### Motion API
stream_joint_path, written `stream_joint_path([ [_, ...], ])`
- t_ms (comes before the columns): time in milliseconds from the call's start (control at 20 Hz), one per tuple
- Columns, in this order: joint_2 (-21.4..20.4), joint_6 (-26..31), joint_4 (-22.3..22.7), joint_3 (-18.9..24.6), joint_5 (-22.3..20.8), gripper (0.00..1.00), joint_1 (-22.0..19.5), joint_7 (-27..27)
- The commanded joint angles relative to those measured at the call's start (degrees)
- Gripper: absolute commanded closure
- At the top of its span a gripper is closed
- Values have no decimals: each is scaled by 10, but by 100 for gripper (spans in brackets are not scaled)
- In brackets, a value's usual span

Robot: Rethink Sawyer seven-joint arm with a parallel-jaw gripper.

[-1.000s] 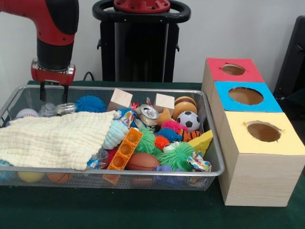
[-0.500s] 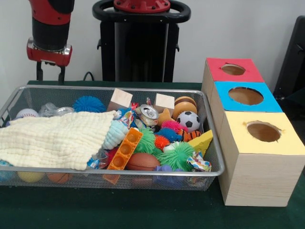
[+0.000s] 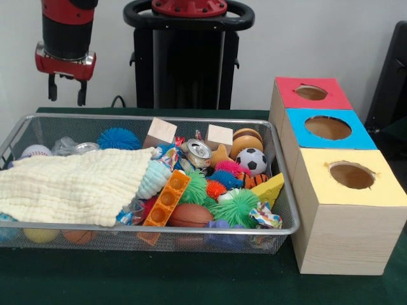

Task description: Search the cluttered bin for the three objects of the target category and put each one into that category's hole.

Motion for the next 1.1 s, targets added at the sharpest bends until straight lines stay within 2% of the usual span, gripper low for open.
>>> stream_joint_path([
  [50,76,-56,-5,62,-46,0,-4,-36],
  [150,89,-94,-8,76,-57,0,-12,-40],
  [200,89,-123,-6,89,-64,0,-20,-44],
  [300,79,-144,4,108,-68,0,-34,-48],
  [450,45,-135,27,147,-59,0,-70,-70],
  [600,-1,-99,44,199,-35,0,-112,-114],
  [800,-39,-40,48,245,-17,0,-152,-162],
  [1100,-46,23,34,280,-18,0,-177,-186],
])
